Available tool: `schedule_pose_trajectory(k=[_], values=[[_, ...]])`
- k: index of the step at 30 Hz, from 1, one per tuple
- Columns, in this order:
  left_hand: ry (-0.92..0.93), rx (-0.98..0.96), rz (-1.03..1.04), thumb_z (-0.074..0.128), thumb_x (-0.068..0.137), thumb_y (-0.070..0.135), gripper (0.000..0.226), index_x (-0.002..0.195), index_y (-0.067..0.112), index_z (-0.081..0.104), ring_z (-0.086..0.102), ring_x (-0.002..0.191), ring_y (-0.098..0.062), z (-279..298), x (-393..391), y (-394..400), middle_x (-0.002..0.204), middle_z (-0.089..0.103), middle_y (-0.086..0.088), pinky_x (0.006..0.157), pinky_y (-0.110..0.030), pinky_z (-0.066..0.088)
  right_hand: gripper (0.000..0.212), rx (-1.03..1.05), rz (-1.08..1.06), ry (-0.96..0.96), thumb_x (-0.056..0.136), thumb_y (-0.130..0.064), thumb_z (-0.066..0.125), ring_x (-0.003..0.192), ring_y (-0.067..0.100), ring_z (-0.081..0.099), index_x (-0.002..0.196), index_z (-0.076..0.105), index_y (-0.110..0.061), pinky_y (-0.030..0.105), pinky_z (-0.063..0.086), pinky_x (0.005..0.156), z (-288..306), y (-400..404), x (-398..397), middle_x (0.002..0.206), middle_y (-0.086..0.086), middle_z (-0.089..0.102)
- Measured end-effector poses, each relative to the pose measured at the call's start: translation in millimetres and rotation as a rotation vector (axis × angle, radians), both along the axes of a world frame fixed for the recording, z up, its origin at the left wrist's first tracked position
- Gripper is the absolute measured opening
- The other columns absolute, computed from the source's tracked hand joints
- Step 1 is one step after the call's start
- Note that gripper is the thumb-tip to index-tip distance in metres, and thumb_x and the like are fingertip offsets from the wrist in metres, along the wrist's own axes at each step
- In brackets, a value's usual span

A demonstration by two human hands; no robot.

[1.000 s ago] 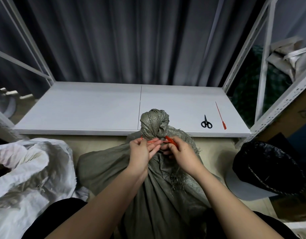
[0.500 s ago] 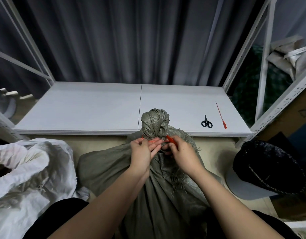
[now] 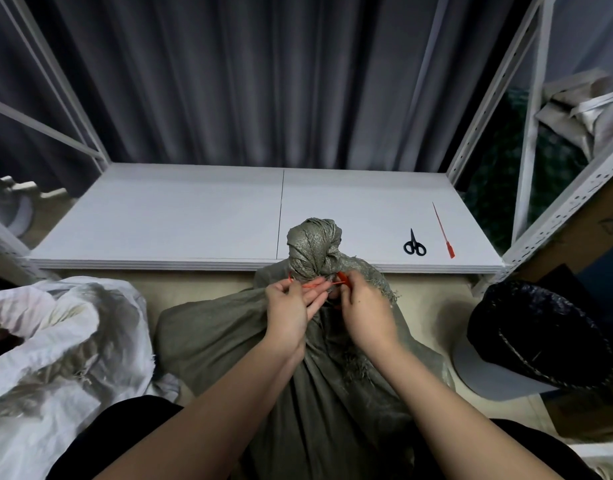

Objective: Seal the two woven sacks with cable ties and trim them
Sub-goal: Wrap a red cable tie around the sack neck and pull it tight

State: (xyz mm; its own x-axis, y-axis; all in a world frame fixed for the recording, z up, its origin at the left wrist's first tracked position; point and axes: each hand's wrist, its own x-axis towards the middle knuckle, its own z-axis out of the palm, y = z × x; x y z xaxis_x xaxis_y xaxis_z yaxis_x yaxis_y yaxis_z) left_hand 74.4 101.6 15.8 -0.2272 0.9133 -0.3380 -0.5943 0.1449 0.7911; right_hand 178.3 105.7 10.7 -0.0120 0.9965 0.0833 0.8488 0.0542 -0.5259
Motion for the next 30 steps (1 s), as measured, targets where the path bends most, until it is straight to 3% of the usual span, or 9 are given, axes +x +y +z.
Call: schedule_pose_trajectory(k=[7, 11, 13, 15, 17, 19, 25, 30], values=[[0.049, -0.001, -0.011, 0.024, 0.100, 0.001, 0.022, 0.085, 0.004, 0.039, 0.072, 0.061, -0.012, -1.9, 0.9, 0.1, 0.088, 0.065, -0.021, 0.058, -0.020, 0.058, 0.028, -0.009, -0.046, 0.005, 0.100, -0.019, 0.037, 0.098, 0.038, 0.064, 0.126, 0.045, -0.012, 0.039, 0.044, 0.076, 4.3, -4.1, -8.3, 0.107, 0.020, 0.068], [0.060, -0.008, -0.097, 0.026, 0.100, 0.001, 0.033, 0.085, -0.006, 0.055, 0.072, 0.066, -0.008, -1.8, 1.7, -0.6, 0.097, 0.066, -0.021, 0.065, -0.018, 0.058, 0.031, -0.027, -0.009, 0.041, 0.100, -0.020, 0.035, 0.100, 0.039, 0.062, 0.129, 0.044, -0.013, 0.041, 0.044, 0.078, 5.9, -10.8, -13.4, 0.109, 0.022, 0.067], [0.076, -0.023, -0.113, 0.028, 0.101, 0.005, 0.034, 0.087, -0.001, 0.058, 0.072, 0.068, -0.007, -2.5, 0.3, -1.6, 0.100, 0.067, -0.019, 0.068, -0.018, 0.058, 0.030, -0.058, 0.005, 0.080, 0.099, -0.020, 0.036, 0.099, 0.038, 0.062, 0.125, 0.048, -0.013, 0.041, 0.044, 0.078, 4.6, -9.6, -12.9, 0.108, 0.021, 0.067], [0.111, -0.066, -0.111, 0.034, 0.101, 0.011, 0.026, 0.094, 0.003, 0.058, 0.071, 0.068, -0.007, -4.4, -3.0, -1.2, 0.101, 0.068, -0.014, 0.063, -0.016, 0.056, 0.029, -0.140, -0.043, 0.366, 0.096, -0.023, 0.036, 0.083, 0.032, 0.067, 0.114, 0.057, -0.013, 0.040, 0.048, 0.074, 1.6, -4.4, -11.1, 0.096, 0.017, 0.069], [0.134, -0.112, -0.113, 0.039, 0.101, 0.015, 0.020, 0.102, 0.005, 0.057, 0.068, 0.069, -0.005, -5.6, -5.9, -0.8, 0.096, 0.068, -0.010, 0.059, -0.013, 0.054, 0.029, -0.285, -0.165, 0.800, 0.097, -0.022, 0.032, 0.053, 0.018, 0.065, 0.101, 0.059, -0.010, 0.028, 0.049, 0.053, 0.0, 2.1, -8.7, 0.075, 0.009, 0.070], [0.132, -0.145, -0.110, 0.043, 0.099, 0.016, 0.016, 0.102, 0.008, 0.057, 0.068, 0.061, 0.000, -5.9, -9.6, 0.3, 0.088, 0.068, -0.005, 0.058, -0.013, 0.052, 0.031, -0.379, -0.226, 1.057, 0.100, -0.016, 0.029, 0.043, 0.009, 0.062, 0.095, 0.059, -0.008, 0.017, 0.045, 0.042, 0.7, 6.6, -3.1, 0.065, 0.001, 0.069], [0.083, -0.235, -0.091, 0.050, 0.097, 0.017, 0.016, 0.080, 0.017, 0.053, 0.060, 0.070, -0.005, -0.2, -16.3, 1.7, 0.078, 0.063, 0.001, 0.055, -0.015, 0.052, 0.016, -0.472, -0.221, 1.278, 0.098, -0.016, 0.044, 0.058, 0.009, 0.070, 0.088, 0.056, -0.020, 0.016, 0.048, 0.050, 3.2, -2.1, -3.4, 0.075, -0.003, 0.070], [0.089, -0.274, -0.116, 0.051, 0.096, 0.015, 0.019, 0.078, 0.019, 0.051, 0.057, 0.068, -0.007, 0.1, -17.5, 1.2, 0.075, 0.060, 0.002, 0.065, -0.023, 0.050, 0.016, -0.490, -0.231, 1.370, 0.098, -0.015, 0.044, 0.060, 0.010, 0.071, 0.087, 0.054, -0.018, 0.016, 0.052, 0.051, 0.9, 2.5, -2.0, 0.072, -0.002, 0.072]])
